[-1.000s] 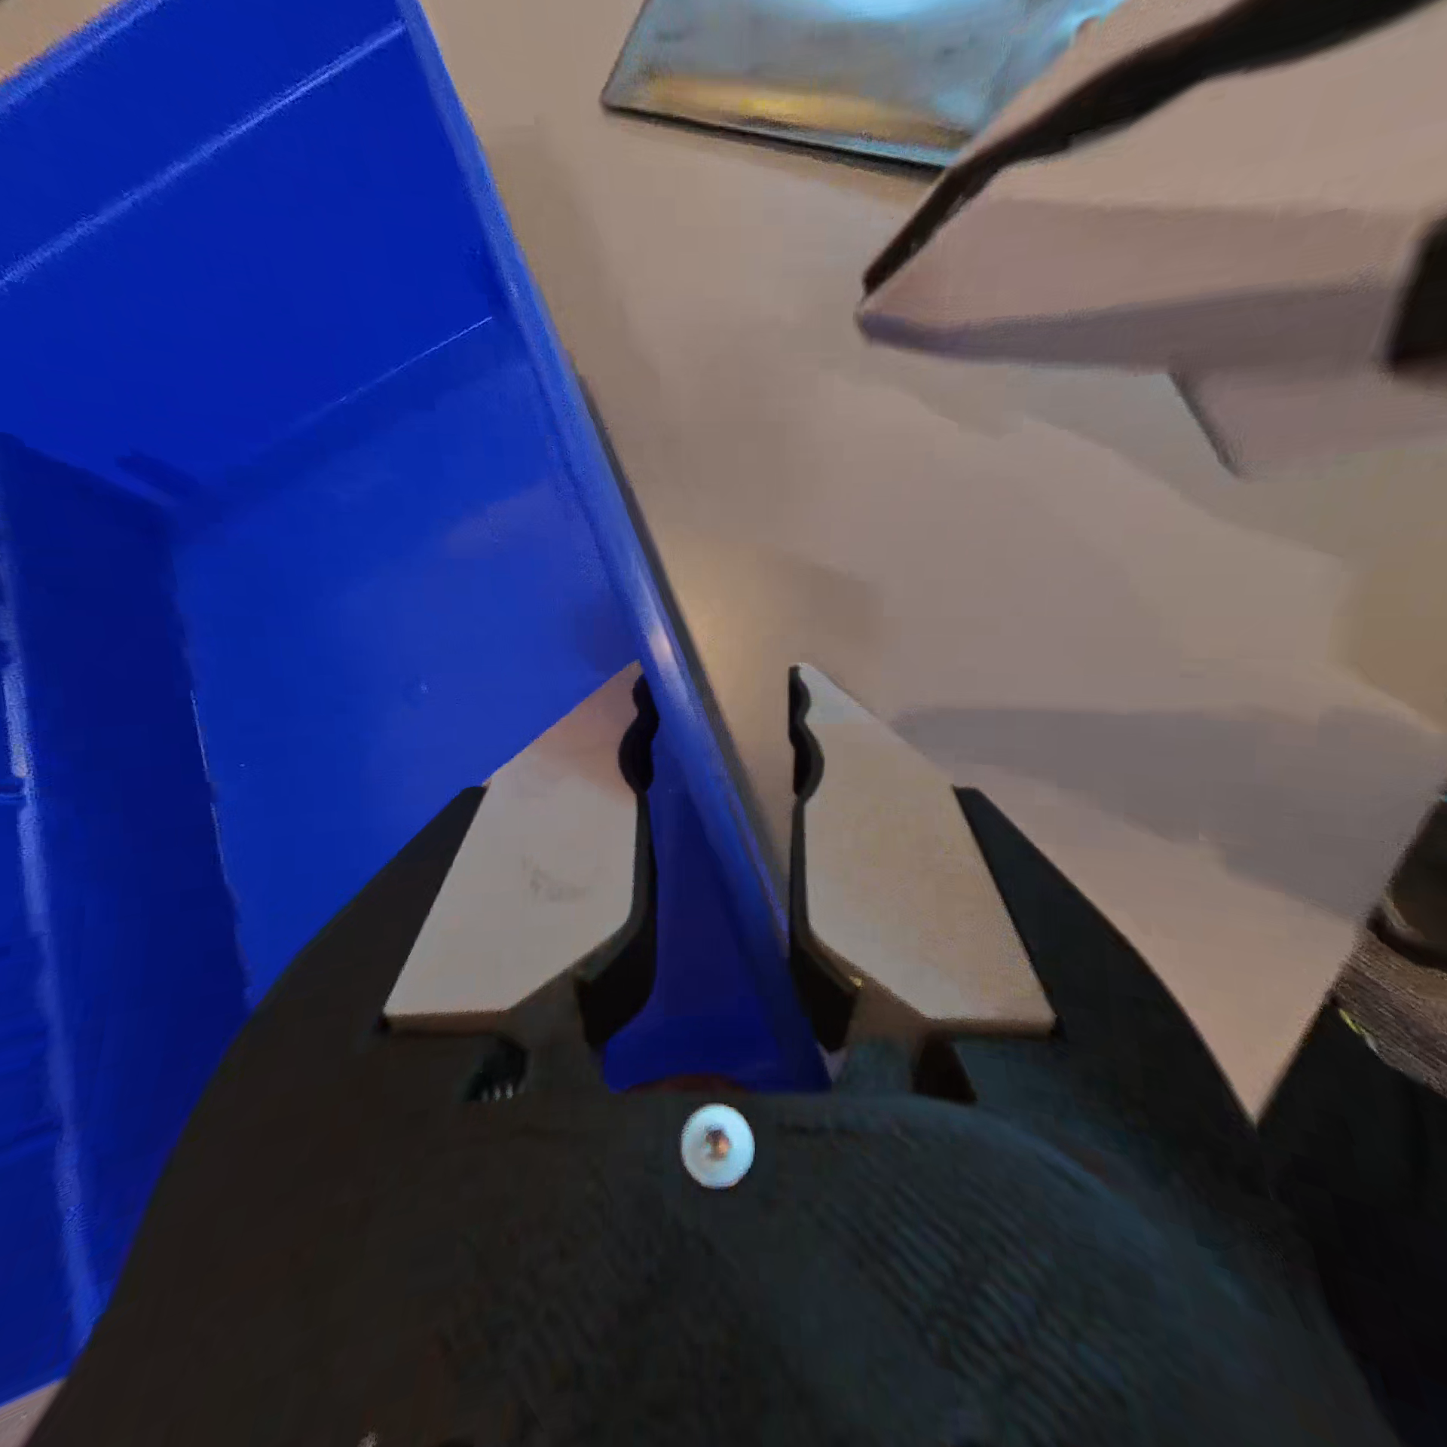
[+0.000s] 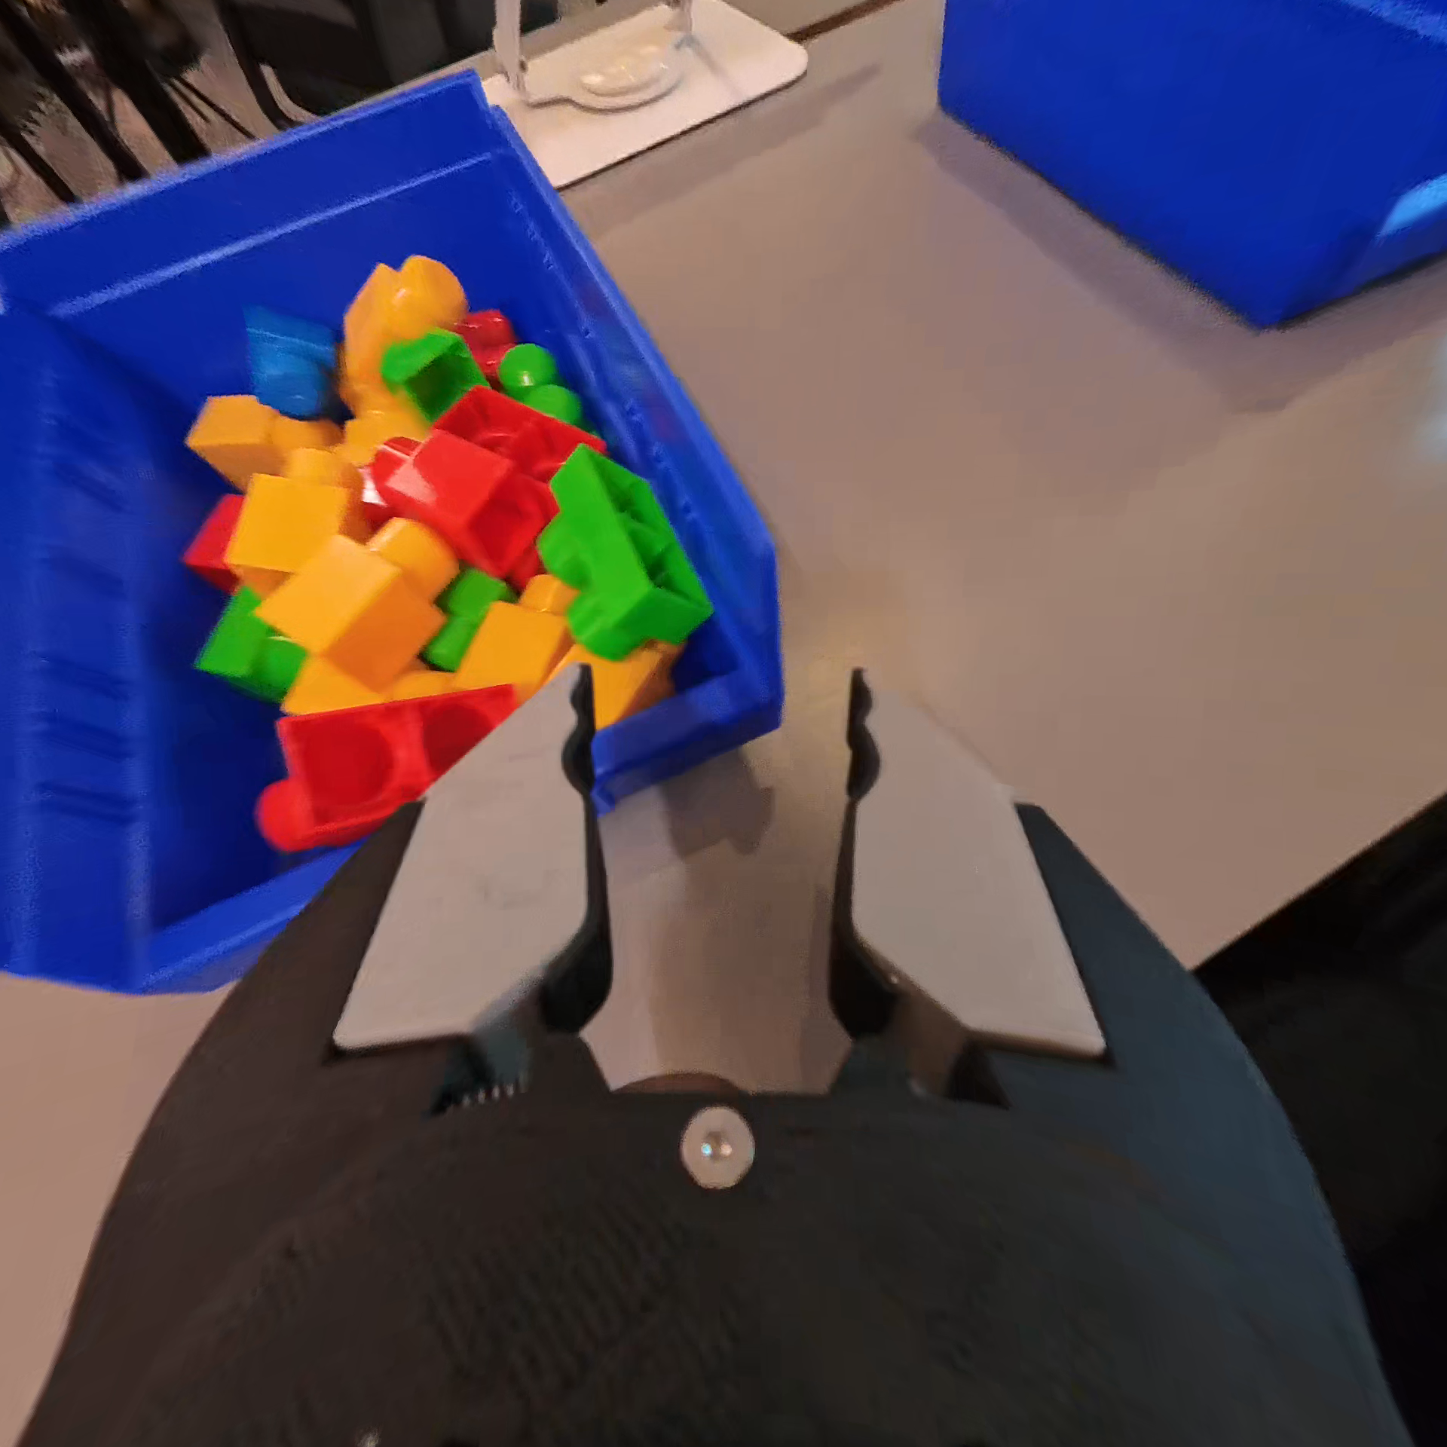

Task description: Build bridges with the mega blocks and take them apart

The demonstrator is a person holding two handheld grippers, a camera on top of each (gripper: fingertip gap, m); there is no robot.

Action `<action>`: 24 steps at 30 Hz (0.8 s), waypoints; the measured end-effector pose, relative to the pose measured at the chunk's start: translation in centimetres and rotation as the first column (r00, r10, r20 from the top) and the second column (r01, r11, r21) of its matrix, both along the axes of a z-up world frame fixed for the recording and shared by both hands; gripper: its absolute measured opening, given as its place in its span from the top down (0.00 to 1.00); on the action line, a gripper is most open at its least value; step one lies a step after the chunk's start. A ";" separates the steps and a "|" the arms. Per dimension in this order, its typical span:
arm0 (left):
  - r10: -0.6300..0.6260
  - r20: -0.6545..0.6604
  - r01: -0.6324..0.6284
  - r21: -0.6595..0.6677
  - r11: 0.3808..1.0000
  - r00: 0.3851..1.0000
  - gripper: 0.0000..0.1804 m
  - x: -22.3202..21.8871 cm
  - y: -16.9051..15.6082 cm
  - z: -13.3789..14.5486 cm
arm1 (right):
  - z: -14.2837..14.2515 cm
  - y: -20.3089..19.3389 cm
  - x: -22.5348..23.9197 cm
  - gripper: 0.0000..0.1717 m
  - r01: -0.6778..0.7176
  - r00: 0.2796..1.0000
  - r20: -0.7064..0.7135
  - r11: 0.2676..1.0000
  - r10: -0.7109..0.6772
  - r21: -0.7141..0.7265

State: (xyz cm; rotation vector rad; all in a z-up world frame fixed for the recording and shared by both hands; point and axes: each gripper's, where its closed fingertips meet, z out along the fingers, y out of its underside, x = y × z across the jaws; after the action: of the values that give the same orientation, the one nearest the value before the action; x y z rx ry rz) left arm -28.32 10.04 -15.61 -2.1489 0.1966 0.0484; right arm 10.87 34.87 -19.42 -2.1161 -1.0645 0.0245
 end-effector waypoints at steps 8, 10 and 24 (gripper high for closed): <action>-0.066 -0.127 0.050 -0.128 0.991 0.990 0.61 -1.3 3.0 -3.3 | 4.3 -8.9 -11.1 0.85 -0.311 0.900 -0.307 0.949 0.308 0.042; -0.021 -0.074 0.012 -0.120 0.993 0.997 0.58 -1.1 5.0 -3.7 | 3.8 -8.1 -12.6 0.83 -0.264 0.926 -0.251 0.960 0.280 0.098; 0.088 -0.014 -0.089 -0.035 0.995 0.996 0.57 -1.7 10.6 -3.3 | 1.9 -1.2 -11.5 0.82 -0.070 0.976 -0.198 0.992 0.090 0.106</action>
State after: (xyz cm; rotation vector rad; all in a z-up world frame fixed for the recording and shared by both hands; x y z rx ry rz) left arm -30.01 20.59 -18.93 -2.1929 0.1103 0.1106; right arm -0.60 33.70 -17.50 -1.9352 -1.0074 0.2179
